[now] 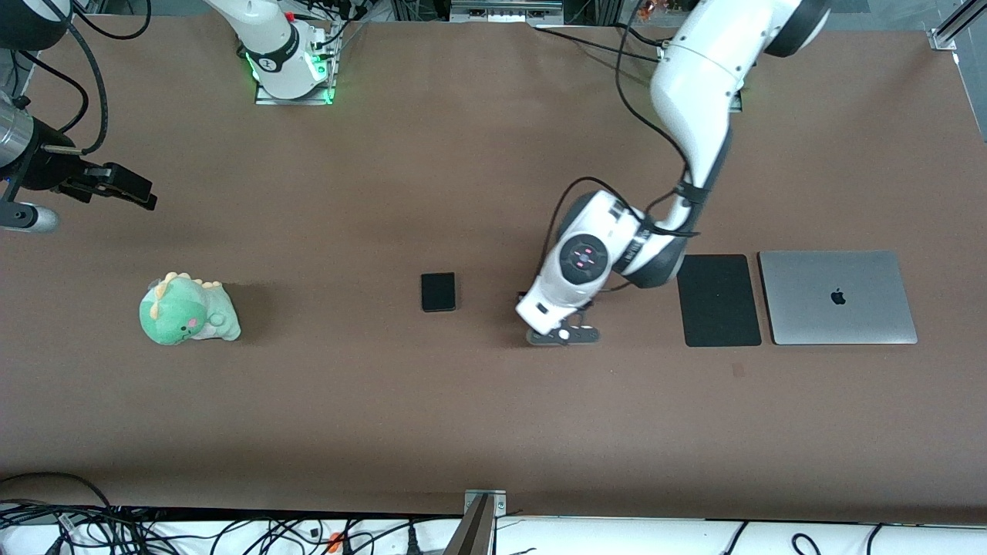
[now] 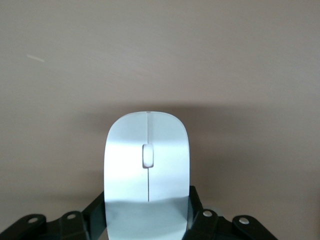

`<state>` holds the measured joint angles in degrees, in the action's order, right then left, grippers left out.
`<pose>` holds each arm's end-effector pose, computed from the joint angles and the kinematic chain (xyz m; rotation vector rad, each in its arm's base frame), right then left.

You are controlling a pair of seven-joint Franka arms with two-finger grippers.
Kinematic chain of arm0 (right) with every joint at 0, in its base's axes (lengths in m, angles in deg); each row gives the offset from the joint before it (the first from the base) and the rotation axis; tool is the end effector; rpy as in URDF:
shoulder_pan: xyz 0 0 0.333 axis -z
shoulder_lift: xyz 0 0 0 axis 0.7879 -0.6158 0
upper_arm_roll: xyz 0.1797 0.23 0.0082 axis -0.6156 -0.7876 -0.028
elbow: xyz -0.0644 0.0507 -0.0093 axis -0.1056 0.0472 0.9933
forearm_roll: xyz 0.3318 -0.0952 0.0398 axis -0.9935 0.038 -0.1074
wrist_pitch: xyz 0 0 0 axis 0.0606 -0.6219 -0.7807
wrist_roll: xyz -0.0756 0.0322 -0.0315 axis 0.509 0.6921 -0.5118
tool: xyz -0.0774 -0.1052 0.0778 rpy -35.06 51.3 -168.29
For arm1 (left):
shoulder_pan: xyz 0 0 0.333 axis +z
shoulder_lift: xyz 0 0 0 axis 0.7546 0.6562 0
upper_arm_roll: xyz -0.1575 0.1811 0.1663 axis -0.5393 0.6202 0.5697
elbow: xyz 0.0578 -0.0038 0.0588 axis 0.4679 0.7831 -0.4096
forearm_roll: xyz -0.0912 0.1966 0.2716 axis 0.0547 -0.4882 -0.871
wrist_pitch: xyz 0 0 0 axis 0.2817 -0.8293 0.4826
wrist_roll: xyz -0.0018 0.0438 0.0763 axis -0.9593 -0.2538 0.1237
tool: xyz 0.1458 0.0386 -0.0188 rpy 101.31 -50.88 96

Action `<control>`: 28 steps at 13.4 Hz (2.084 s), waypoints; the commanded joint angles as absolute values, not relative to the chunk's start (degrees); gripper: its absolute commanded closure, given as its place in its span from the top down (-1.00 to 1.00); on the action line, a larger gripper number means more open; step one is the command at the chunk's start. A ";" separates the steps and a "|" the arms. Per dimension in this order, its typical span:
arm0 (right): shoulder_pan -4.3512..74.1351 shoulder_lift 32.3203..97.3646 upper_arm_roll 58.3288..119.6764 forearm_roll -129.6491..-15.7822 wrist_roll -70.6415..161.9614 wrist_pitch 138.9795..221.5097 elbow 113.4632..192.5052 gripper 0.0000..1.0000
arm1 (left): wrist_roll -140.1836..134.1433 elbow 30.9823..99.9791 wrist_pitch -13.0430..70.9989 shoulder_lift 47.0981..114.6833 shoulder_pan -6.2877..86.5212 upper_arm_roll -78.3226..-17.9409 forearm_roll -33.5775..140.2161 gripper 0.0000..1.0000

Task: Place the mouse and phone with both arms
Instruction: 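Carry the mouse onto the black pad while the right gripper reaches the phone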

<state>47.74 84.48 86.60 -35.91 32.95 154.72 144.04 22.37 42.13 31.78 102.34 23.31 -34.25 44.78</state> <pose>0.5217 0.0121 0.5214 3.1281 -0.1770 -0.1061 0.5894 -0.3312 0.1995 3.1143 0.0905 -0.1308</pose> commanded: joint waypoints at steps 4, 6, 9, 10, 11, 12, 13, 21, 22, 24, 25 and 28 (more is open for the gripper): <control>47.60 83.83 85.40 -35.87 32.45 153.92 142.99 1.00 | 5.07 55.92 29.68 89.65 36.57 -34.82 43.01 -0.06; 46.11 82.60 85.40 -37.53 31.06 154.53 143.08 1.00 | -3.71 59.97 30.11 87.10 42.63 -34.99 43.01 -0.06; 41.46 79.18 85.40 -37.80 26.05 156.81 143.17 1.00 | -9.29 64.97 32.74 85.43 47.40 -35.08 43.01 -0.04; 39.88 77.51 85.40 -37.80 25.34 158.56 143.17 1.00 | -9.38 68.83 35.80 83.76 48.37 -35.08 43.01 -0.04; 38.56 76.28 85.40 -37.80 23.42 159.97 143.17 1.00 | -9.82 73.39 40.18 81.92 49.33 -35.08 42.92 -0.04; 37.06 75.05 85.40 -37.80 20.97 161.38 143.17 1.00 | -11.13 77.00 44.05 80.94 49.78 -35.08 42.92 -0.04; 35.48 73.82 85.40 -37.80 18.42 162.52 143.17 1.00 | -11.66 78.95 46.18 80.93 50.13 -35.08 42.92 -0.03; 25.10 62.04 85.31 -38.24 11.80 184.66 146.77 1.00 | -11.76 86.27 56.22 83.22 50.49 -34.99 42.92 0.15; 24.23 60.72 85.31 -38.68 11.80 187.64 147.38 1.00 | -11.76 86.18 56.05 83.22 50.49 -34.90 42.92 0.45; 22.29 58.78 85.31 -38.77 11.80 194.58 150.54 1.00 | -10.97 85.39 55.87 82.96 50.40 -34.90 43.01 1.00; 21.67 57.99 85.31 -38.77 11.45 198.09 152.12 1.00 | -10.88 84.78 55.69 82.61 50.48 -34.73 43.01 1.00; 17.81 54.66 85.40 -38.68 10.04 203.92 153.19 1.00 | -10.88 81.88 55.25 81.29 50.57 -34.03 43.01 1.00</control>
